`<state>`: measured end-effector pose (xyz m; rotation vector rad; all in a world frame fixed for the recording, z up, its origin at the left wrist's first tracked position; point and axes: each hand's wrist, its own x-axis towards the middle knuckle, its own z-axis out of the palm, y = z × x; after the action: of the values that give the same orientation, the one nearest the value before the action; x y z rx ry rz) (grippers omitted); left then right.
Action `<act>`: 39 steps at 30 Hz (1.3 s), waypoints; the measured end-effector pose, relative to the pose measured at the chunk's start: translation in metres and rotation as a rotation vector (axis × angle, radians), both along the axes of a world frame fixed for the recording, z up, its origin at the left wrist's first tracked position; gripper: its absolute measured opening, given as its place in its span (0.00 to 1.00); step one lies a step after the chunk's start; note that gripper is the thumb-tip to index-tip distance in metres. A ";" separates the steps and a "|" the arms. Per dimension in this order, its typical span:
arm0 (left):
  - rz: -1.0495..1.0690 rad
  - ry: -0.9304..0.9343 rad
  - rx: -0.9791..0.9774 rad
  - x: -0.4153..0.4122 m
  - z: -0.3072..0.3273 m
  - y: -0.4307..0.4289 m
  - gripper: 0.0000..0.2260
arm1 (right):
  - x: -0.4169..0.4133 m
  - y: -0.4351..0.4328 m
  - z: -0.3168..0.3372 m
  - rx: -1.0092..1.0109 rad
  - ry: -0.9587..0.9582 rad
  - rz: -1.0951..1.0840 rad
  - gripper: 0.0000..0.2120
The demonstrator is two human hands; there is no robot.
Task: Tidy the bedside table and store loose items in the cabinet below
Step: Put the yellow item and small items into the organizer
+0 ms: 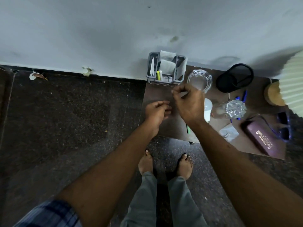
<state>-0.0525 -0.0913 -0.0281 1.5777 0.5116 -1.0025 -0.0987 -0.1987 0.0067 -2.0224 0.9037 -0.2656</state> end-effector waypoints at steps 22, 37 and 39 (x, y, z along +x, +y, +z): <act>-0.390 -0.346 0.194 -0.062 -0.026 -0.037 0.15 | -0.130 0.042 -0.050 0.274 0.225 -0.534 0.06; -0.583 -0.487 0.292 -0.065 -0.038 -0.038 0.12 | -0.138 0.035 -0.063 0.245 0.341 -0.392 0.04; -0.543 -0.469 0.297 -0.065 -0.037 -0.037 0.10 | -0.137 0.035 -0.062 0.230 0.343 -0.370 0.03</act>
<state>-0.1178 -0.1286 -0.0648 2.2087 -0.1132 -0.9253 -0.2361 -0.1640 -0.0557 -1.7059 1.4572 -0.0100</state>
